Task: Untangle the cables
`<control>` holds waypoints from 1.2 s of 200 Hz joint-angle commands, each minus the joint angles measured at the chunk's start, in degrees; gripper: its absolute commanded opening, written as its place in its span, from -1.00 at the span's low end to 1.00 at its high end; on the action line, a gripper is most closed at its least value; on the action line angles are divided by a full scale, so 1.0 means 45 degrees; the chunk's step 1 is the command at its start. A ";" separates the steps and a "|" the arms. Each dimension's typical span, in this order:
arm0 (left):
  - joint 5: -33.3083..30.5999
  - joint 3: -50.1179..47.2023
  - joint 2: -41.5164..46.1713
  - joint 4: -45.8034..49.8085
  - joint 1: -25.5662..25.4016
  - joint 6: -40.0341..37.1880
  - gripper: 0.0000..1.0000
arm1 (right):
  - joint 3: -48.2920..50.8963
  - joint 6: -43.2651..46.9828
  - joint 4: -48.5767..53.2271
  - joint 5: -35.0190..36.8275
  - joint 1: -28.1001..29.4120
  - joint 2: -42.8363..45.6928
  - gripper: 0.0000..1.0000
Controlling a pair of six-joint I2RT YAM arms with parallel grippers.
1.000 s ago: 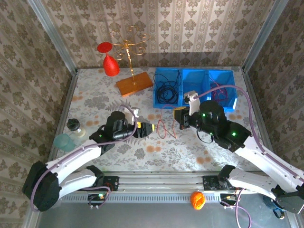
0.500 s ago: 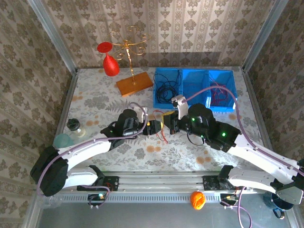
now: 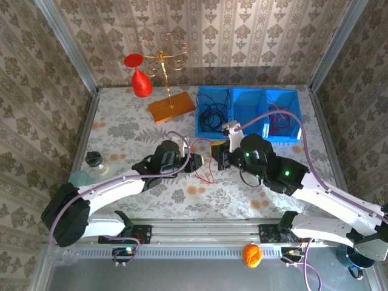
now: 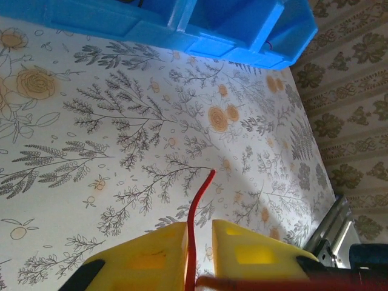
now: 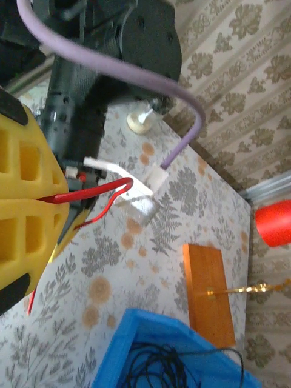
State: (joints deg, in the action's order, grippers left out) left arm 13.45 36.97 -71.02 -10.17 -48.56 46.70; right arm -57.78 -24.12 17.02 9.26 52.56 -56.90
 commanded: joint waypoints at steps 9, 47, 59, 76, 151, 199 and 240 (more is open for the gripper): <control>0.0140 0.0045 0.0925 0.0203 -0.0089 -0.0780 -0.53 | -0.0249 0.0621 0.1135 0.2356 -0.0184 0.0534 -1.00; 0.0273 -0.0736 0.1761 0.0086 -0.0086 -0.1091 -0.81 | 0.0049 0.0467 0.1591 0.2278 -0.1384 0.1250 -1.00; 0.0373 -0.0967 0.1872 -0.0002 -0.0073 -0.1169 -0.98 | 0.0176 0.0384 0.1571 0.2035 -0.1540 0.1447 -1.00; 0.0426 -0.1123 0.1846 -0.0078 -0.0060 -0.1178 -1.00 | 0.0272 0.0280 0.1574 0.1835 -0.1605 0.1547 -1.00; 0.1272 0.0082 0.0362 -0.0838 -0.0105 -0.0865 0.73 | 0.0490 -0.0043 0.1018 0.0829 -0.1586 0.1032 -1.00; 0.2251 0.0076 -0.1448 -0.2536 -0.0281 -0.0165 0.25 | 0.0669 -0.0416 0.0183 0.0296 -0.1209 0.0668 -1.00; 0.2029 -0.0032 -0.1584 -0.2452 -0.0182 -0.0302 0.11 | 0.0169 0.0193 0.0951 0.1670 -0.1205 0.0935 -1.00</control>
State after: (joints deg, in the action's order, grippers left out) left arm 22.57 36.51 -79.81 -19.79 -49.47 45.74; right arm -55.37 -24.69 19.73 11.84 46.92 -53.95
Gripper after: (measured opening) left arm 0.489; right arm 0.061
